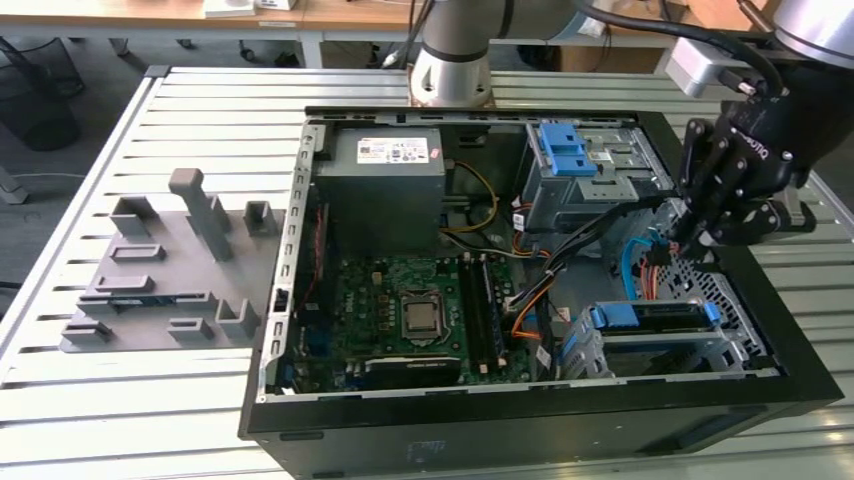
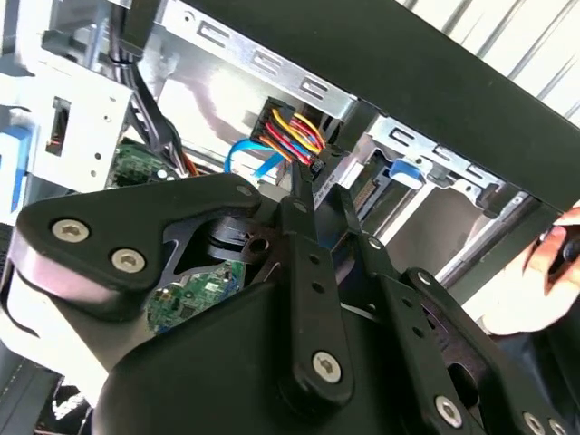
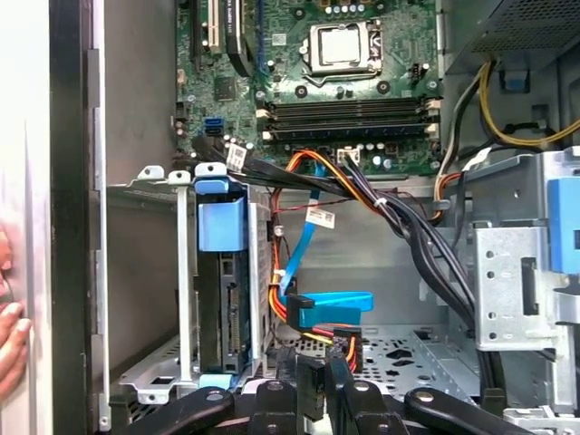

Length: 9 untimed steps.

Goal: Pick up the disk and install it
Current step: 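Insert the first disk wire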

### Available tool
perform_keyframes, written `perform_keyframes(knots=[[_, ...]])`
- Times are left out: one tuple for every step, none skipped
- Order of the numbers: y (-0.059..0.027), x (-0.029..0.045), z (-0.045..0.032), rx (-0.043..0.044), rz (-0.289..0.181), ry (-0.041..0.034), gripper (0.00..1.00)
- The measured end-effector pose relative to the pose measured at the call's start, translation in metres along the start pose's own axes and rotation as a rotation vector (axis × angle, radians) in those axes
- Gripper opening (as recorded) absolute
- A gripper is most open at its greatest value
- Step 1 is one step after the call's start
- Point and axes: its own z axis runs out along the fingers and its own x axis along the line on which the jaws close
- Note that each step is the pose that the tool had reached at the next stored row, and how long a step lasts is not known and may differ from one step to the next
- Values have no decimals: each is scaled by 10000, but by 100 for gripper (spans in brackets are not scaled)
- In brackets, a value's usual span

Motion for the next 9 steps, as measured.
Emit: perform_keyframes(knots=[[0, 0, 2, 5, 6, 51, 27], [0, 0, 6, 9, 10, 90, 27], [0, 0, 8, 11, 13, 114, 27], [0, -1, 10, 11, 15, 121, 27], [0, -1, 11, 11, 16, 123, 27], [-1, -1, 13, 12, 16, 123, 27], [-1, -1, 15, 11, 16, 120, 27], [-1, -1, 17, 10, 16, 112, 25], [-1, -2, 17, 10, 16, 109, 25]])
